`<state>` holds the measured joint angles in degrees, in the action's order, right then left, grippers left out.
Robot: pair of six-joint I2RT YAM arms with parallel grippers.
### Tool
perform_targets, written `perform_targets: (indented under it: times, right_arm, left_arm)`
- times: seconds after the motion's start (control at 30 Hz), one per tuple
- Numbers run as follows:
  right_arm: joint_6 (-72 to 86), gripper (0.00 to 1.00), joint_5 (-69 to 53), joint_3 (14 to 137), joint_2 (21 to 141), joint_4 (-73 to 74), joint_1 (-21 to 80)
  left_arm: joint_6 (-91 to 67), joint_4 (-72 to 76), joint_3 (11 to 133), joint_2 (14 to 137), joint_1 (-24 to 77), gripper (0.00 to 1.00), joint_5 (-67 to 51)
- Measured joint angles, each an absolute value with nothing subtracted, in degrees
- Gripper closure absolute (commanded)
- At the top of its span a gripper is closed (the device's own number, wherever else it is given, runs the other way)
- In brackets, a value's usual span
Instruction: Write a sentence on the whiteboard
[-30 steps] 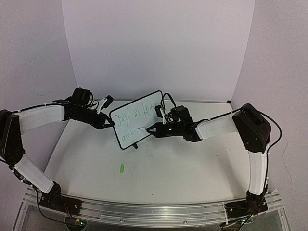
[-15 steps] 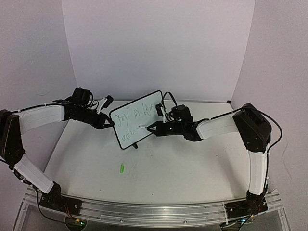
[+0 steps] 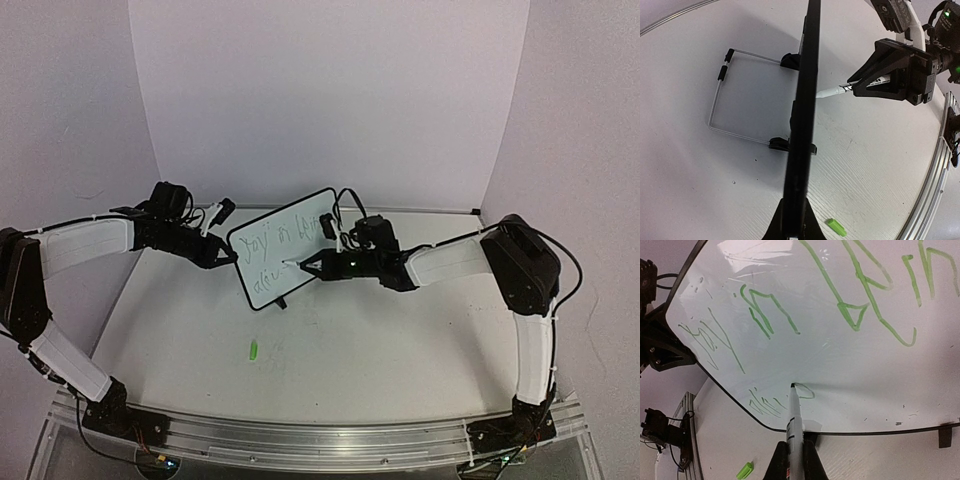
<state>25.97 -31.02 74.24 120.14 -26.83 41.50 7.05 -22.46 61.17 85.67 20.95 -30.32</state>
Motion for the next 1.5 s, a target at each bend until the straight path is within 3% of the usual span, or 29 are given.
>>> perform_targets:
  times: [1.5]
  right_arm:
    - [26.1,1.0,-29.8,73.7,122.0,-24.9,41.5]
  left_arm:
    - [7.0,-22.5,61.8,86.2,20.9,1.0,-30.1]
